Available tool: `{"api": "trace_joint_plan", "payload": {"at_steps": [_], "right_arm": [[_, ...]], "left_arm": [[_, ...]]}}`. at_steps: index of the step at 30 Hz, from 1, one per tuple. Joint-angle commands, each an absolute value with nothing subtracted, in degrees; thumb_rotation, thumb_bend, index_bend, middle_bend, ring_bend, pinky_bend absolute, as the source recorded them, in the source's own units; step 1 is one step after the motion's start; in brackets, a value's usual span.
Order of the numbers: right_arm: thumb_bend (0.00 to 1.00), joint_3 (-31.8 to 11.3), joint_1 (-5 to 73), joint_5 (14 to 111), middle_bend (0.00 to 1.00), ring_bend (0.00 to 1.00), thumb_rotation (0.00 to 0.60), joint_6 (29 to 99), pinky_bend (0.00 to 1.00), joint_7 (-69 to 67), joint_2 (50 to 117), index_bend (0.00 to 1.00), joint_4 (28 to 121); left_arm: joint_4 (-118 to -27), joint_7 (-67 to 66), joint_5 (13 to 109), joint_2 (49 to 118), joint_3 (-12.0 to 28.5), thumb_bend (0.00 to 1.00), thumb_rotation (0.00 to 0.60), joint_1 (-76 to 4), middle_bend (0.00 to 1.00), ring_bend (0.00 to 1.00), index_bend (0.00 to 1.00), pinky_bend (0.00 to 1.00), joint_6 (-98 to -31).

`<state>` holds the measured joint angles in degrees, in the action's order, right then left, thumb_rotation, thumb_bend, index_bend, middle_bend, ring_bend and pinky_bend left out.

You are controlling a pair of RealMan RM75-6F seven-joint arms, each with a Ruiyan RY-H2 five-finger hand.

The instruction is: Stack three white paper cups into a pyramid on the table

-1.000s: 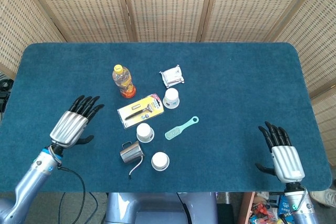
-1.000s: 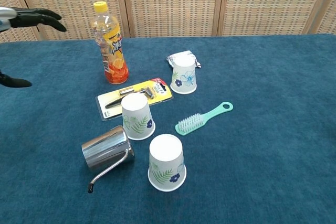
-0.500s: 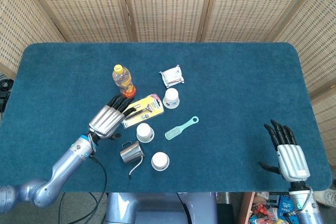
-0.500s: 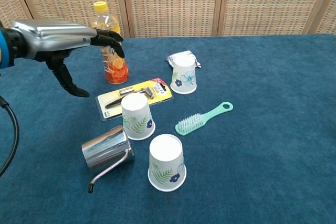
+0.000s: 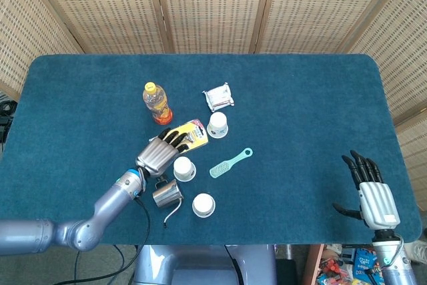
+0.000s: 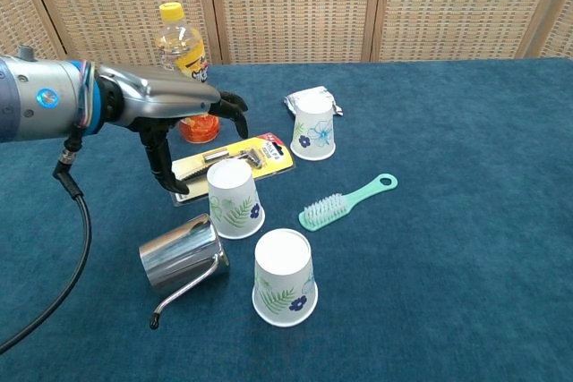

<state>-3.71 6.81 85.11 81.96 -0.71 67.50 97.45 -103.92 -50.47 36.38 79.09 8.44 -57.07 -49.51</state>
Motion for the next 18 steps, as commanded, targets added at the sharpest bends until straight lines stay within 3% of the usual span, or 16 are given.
{"api": "trace_joint_plan", "payload": {"at_steps": [1,18], "right_arm": [[0.07,-3.84,6.82,84.95,0.00,0.00,0.600,81.93,0.00,-1.12,67.47,0.07,97.28],[0.07,-4.30,6.78,84.68,0.00,0.00,0.600,81.95,0.00,-4.75,66.93,0.07,96.20]], "left_arm": [[-102.75,-51.05,34.58,80.67,7.86,0.23,0.600,-58.82,0.00,0.00,0.19,0.00,-50.25],[-98.92,-52.80,27.25,85.93,6.70,0.23,0.600,-66.16,0.00,0.00,0.30,0.00,-53.82]]}}
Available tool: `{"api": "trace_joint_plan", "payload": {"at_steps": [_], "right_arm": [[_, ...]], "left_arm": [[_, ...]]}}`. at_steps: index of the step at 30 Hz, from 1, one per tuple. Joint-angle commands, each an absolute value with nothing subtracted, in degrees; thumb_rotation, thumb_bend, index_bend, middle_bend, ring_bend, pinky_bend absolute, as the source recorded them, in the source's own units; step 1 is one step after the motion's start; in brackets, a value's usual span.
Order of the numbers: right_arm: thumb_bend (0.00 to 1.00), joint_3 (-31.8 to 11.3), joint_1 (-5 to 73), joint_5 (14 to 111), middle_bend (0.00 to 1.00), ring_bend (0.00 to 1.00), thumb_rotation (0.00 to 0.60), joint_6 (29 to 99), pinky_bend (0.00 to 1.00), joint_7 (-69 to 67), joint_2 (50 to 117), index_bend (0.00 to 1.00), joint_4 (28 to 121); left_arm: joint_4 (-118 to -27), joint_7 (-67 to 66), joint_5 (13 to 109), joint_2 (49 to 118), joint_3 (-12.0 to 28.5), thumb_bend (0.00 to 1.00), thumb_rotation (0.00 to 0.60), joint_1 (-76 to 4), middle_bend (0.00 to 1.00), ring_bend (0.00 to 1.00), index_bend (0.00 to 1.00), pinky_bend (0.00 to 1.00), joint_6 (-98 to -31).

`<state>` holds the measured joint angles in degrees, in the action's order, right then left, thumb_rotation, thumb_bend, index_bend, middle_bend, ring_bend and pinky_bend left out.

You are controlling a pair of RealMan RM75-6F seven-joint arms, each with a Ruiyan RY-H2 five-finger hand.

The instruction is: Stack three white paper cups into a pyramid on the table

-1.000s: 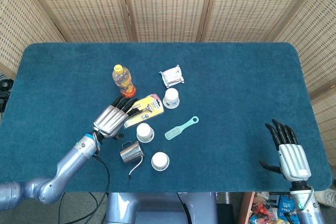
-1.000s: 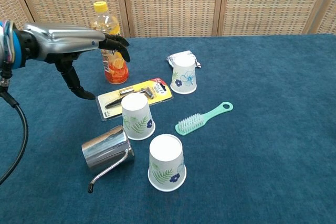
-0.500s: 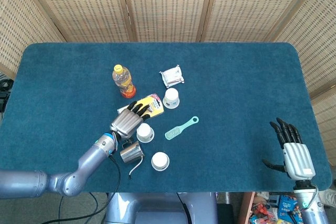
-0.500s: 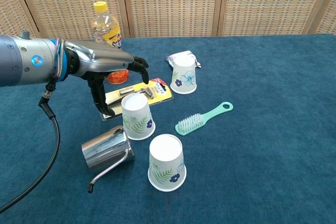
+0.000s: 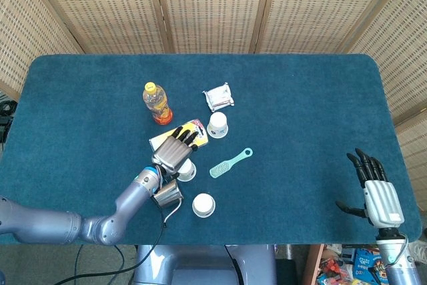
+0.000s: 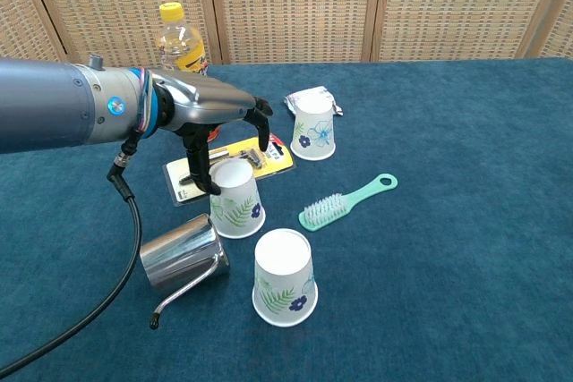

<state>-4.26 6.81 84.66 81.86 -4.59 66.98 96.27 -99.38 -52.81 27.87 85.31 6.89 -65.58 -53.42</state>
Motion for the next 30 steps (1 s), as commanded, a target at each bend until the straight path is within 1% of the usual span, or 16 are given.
{"api": "trace_joint_plan", "payload": {"at_steps": [1,6,17,21,30], "right_arm": [[0.07,-4.35,6.76,84.67,0.00,0.00,0.600,82.02,0.00,-4.89,66.92,0.07,96.16],[0.07,-4.57,6.62,84.67,0.00,0.00,0.600,82.47,0.00,-5.57,66.87,0.07,96.00],[0.07,-4.60,6.51,85.03,0.00,0.00,0.600,82.97,0.00,-5.36,67.20,0.07,95.90],[0.07,-4.58,6.48,85.12,0.00,0.00,0.600,83.04,0.00,-5.29,67.22,0.07,96.00],[0.07,-4.64,6.36,85.12,0.00,0.00,0.600,83.25,0.00,-5.54,67.04,0.07,96.22]], "left_arm": [[-98.77,-52.86,27.02,86.15,6.55,0.23,0.600,-66.41,0.00,0.00,0.31,0.00,-53.95],[-97.96,-53.26,25.97,87.15,5.75,0.23,0.600,-67.35,0.00,0.00,0.38,0.00,-54.72],[-99.68,-51.62,26.45,85.14,5.12,0.23,0.600,-67.52,0.00,0.00,0.45,0.00,-56.22],[-100.61,-51.11,26.97,84.28,5.14,0.23,0.600,-67.58,0.00,0.00,0.45,0.00,-57.08],[-103.88,-48.35,32.53,83.46,6.65,0.22,0.600,-67.13,0.00,0.00,0.45,0.00,-59.43]]}}
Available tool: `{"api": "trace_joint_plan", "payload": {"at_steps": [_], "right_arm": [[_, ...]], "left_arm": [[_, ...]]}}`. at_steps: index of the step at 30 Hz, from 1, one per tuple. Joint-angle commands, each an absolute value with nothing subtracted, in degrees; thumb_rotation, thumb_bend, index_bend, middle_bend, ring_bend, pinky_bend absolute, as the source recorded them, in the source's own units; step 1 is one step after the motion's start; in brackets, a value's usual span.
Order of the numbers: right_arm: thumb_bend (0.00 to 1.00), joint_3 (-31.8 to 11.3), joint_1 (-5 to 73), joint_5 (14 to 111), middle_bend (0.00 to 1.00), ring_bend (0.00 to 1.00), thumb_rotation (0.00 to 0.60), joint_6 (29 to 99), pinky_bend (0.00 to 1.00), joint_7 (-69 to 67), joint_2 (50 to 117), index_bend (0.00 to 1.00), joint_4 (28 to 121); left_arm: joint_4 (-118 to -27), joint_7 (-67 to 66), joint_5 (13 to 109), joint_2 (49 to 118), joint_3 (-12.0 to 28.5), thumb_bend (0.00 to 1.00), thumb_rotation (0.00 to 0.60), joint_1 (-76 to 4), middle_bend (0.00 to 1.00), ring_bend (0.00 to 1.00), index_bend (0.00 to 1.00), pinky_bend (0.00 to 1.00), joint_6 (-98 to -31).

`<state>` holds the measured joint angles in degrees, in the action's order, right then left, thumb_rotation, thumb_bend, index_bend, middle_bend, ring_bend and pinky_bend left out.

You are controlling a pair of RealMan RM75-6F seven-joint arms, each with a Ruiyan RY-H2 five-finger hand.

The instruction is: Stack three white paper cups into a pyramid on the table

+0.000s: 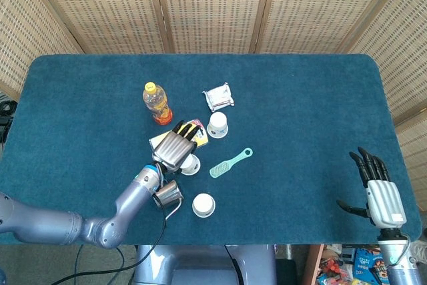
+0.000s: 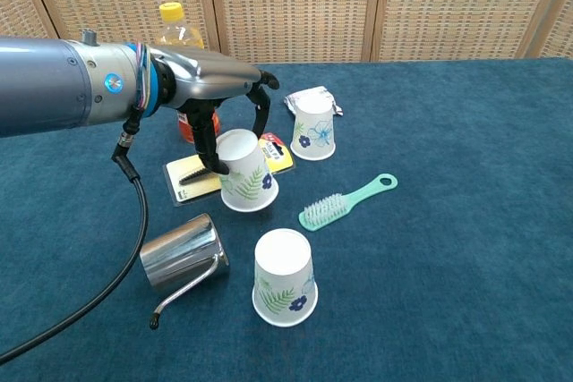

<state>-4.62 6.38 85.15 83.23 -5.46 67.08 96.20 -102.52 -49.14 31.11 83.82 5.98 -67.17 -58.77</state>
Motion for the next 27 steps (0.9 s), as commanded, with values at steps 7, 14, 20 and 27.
{"api": "trace_joint_plan", "payload": {"at_steps": [7,14,20,27], "right_arm": [[0.07,-4.68,6.27,85.18,0.00,0.00,0.600,83.40,0.00,-6.03,66.87,0.07,96.23],[0.07,-4.92,6.11,84.92,0.00,0.00,0.600,83.67,0.00,-6.79,66.63,0.07,96.10],[0.07,-5.02,6.13,84.68,0.00,0.00,0.600,83.49,0.00,-7.29,66.52,0.07,95.88],[0.07,-5.18,6.06,84.47,0.00,0.00,0.600,83.56,0.00,-7.52,66.37,0.07,95.81]], "left_arm": [[-106.71,-47.61,36.27,84.37,8.66,0.22,0.600,-67.83,0.00,0.00,0.45,0.00,-61.46],[-107.94,-48.34,36.55,86.87,10.67,0.23,0.600,-69.54,0.00,0.00,0.45,0.00,-62.56],[-109.25,-49.56,34.92,88.92,12.35,0.23,0.600,-71.57,0.00,0.00,0.45,0.00,-62.90],[-110.42,-51.38,33.38,90.39,12.99,0.23,0.600,-73.83,0.00,0.00,0.45,0.00,-62.71]]}}
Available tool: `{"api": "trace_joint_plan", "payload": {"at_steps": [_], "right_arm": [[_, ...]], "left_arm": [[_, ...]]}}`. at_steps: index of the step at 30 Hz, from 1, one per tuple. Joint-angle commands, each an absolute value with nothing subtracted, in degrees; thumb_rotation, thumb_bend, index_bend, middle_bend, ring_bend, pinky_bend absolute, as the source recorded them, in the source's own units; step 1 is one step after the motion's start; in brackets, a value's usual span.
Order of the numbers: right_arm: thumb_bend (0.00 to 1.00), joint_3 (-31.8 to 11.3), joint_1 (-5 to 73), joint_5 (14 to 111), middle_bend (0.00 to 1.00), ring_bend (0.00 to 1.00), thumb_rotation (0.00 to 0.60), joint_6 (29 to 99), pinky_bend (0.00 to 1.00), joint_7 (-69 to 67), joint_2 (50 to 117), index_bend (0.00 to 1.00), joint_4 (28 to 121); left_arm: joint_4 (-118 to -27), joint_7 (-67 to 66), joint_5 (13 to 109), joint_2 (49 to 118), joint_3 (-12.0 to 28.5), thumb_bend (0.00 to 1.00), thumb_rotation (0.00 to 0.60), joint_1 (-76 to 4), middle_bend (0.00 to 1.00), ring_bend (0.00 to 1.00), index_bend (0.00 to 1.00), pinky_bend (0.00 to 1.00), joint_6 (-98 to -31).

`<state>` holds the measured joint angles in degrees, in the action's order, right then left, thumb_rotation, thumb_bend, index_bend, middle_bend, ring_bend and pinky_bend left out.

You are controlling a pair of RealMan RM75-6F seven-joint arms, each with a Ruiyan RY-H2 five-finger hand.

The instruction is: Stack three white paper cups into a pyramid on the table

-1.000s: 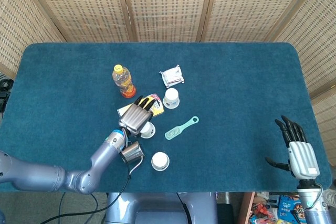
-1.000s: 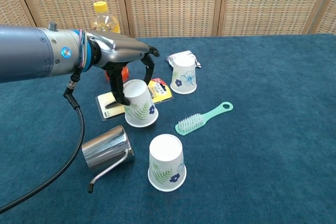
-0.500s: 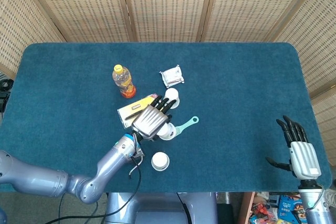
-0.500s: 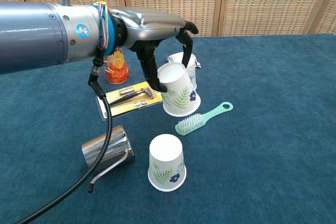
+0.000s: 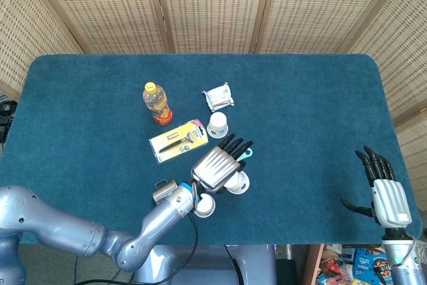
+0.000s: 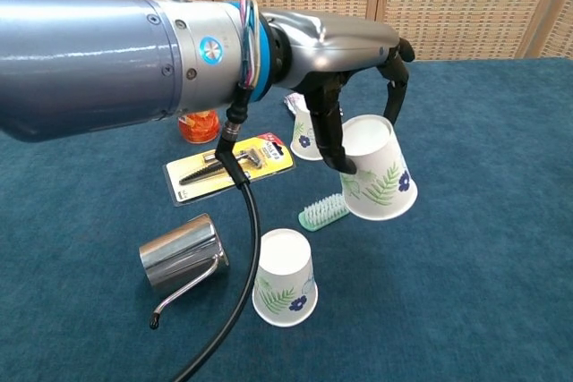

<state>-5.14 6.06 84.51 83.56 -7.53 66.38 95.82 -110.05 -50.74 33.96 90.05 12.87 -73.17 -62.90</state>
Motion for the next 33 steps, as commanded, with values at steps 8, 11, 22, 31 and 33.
{"api": "trace_joint_plan", "payload": {"at_steps": [8,11,22,31,33], "right_arm": [[0.07,-5.38,6.02,84.26,0.00,0.00,0.600,83.66,0.00,-7.63,66.46,0.07,95.67],[0.07,-5.44,6.00,84.21,0.00,0.00,0.600,83.72,0.00,-7.71,66.45,0.07,95.66],[0.07,-5.67,5.86,84.07,0.00,0.00,0.600,84.02,0.00,-7.98,66.50,0.07,95.58],[0.07,-5.79,5.82,83.99,0.00,0.00,0.600,84.12,0.00,-8.08,66.53,0.07,95.56],[0.07,-5.80,5.81,84.06,0.00,0.00,0.600,84.18,0.00,-8.10,66.54,0.07,95.56]], "left_arm": [[-111.73,-53.75,30.70,90.90,12.83,0.23,0.600,-76.28,0.00,0.00,0.45,0.00,-62.91],[-112.21,-54.38,29.85,90.87,12.54,0.22,0.600,-77.06,0.00,0.00,0.45,0.00,-62.80],[-113.33,-56.42,26.73,90.12,10.96,0.23,0.600,-79.20,0.00,0.00,0.45,0.00,-62.24],[-113.58,-57.81,24.87,90.47,9.24,0.23,0.600,-80.82,0.00,0.00,0.45,0.00,-61.86],[-113.61,-58.44,24.06,90.60,8.78,0.23,0.600,-81.33,0.00,0.00,0.45,0.00,-62.20]]}}
